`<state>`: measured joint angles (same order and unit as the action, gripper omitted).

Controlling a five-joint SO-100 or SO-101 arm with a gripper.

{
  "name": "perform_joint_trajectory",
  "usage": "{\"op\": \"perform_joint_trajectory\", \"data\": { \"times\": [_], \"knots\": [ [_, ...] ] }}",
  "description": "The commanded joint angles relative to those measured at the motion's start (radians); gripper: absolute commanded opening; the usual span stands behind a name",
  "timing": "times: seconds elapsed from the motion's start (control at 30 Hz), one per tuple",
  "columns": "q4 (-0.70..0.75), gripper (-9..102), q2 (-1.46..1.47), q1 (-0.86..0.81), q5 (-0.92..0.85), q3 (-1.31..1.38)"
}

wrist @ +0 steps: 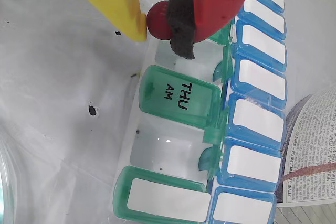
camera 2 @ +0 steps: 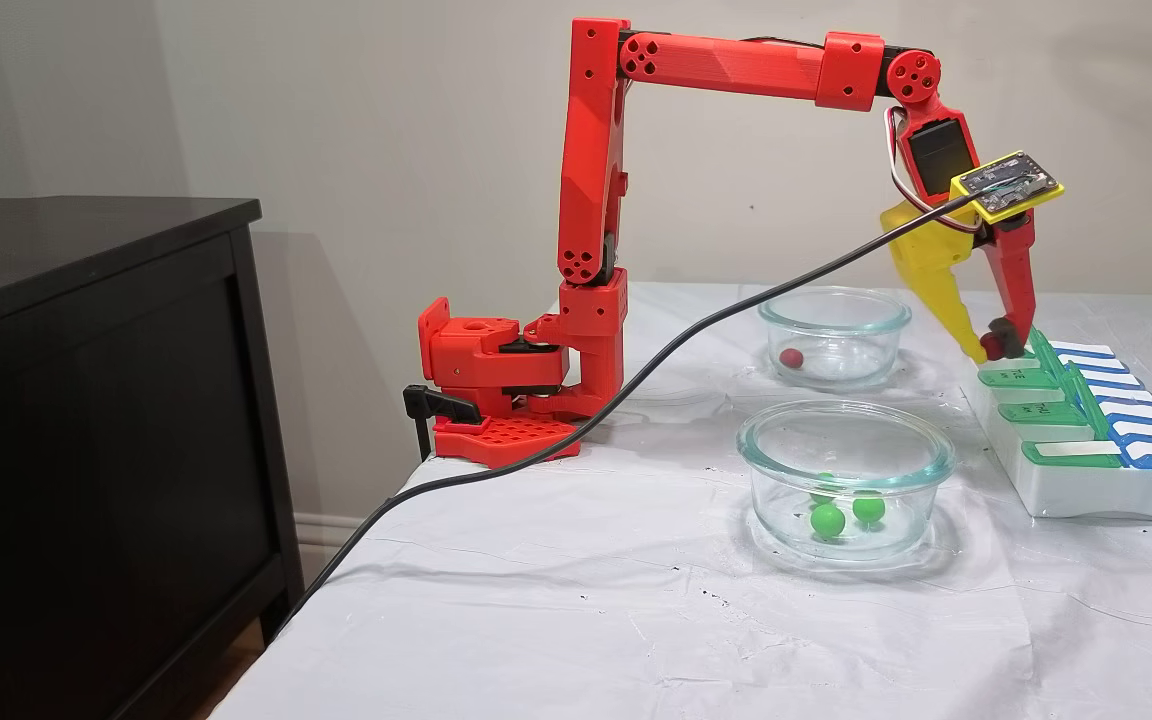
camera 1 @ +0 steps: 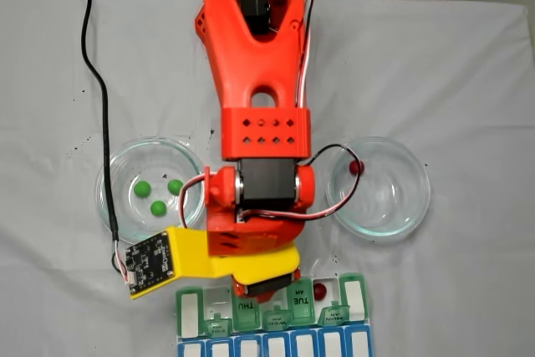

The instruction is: Sort medicines into box.

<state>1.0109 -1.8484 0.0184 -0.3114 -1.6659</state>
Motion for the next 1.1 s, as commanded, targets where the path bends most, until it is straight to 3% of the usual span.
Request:
{"op": "perform_joint_trajectory", "data": {
  "times": [0.0,1.07],
  "knots": [
    [-0.023,0,-0.049,0.020,-0.005,0.014],
    [-0.253,0,0.092,0.052,0.048,0.006]
  ]
}}
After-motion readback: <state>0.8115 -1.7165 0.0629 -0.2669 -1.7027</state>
